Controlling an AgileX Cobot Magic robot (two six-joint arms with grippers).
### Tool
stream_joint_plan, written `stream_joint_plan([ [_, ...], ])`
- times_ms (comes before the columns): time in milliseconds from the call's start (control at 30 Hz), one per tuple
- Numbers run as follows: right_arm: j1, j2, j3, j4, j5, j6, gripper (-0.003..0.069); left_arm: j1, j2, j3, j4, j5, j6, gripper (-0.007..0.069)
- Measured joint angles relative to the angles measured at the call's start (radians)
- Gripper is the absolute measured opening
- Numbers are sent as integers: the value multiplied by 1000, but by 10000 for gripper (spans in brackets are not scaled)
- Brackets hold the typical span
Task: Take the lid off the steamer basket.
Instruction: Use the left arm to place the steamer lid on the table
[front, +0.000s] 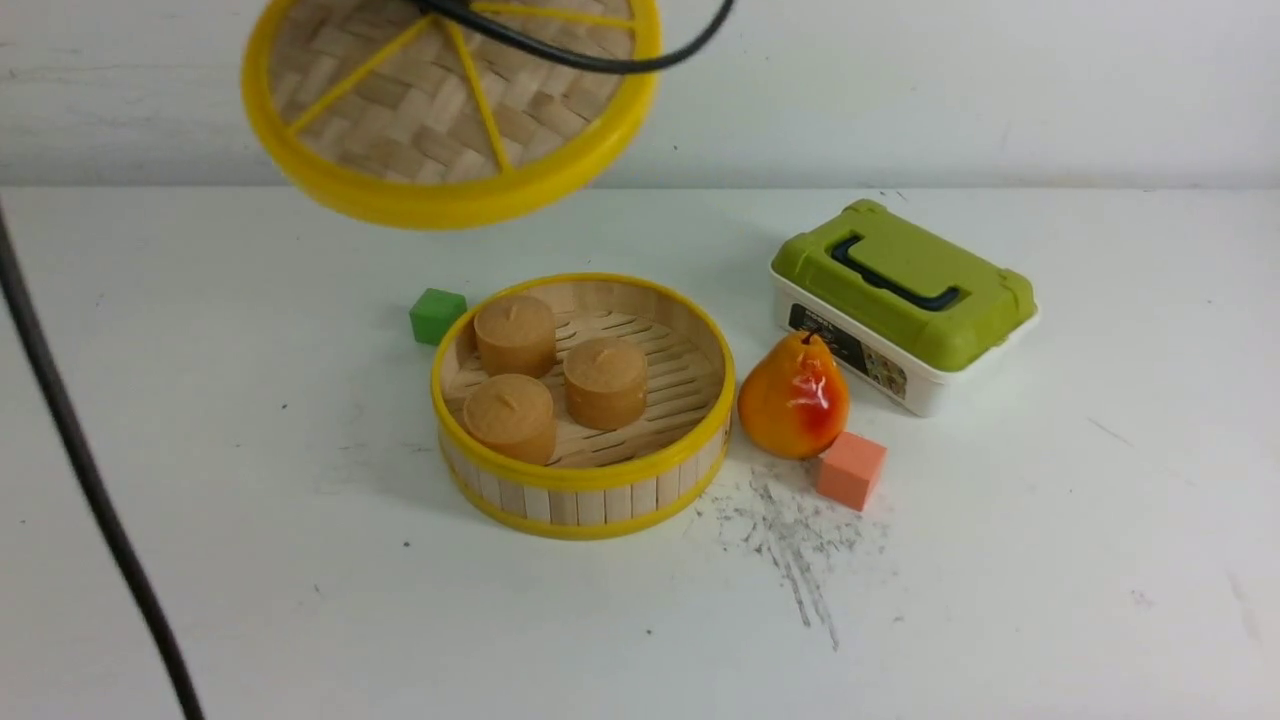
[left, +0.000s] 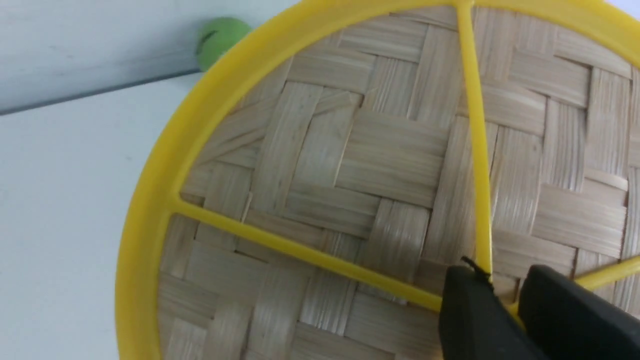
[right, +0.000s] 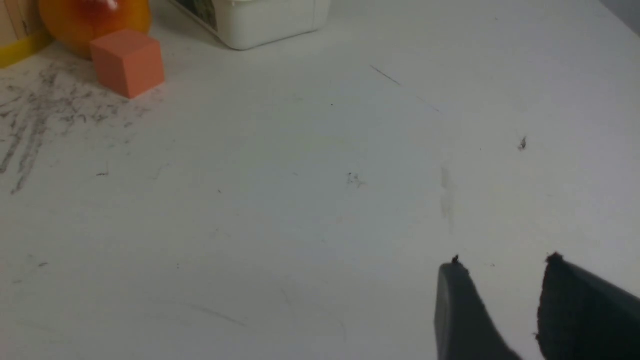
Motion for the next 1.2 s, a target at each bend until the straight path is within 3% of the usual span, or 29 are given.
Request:
stream_joint_plan([
  [267,0,0,0,0,0,0,240,224,-95,262,-29,-5,7,108],
  [400,0,0,0,0,0,0,240,318,-142,502,-29,-120,-38,108],
  [533,0,0,0,0,0,0,240,403,-128,754,-28,-334,-149,108],
  [800,0,0,0,0,0,0,240,415,-16,936,-70,-533,-207,108],
  [1200,0,0,0,0,0,0,240,415,39,937,-145,-577,-220,137],
])
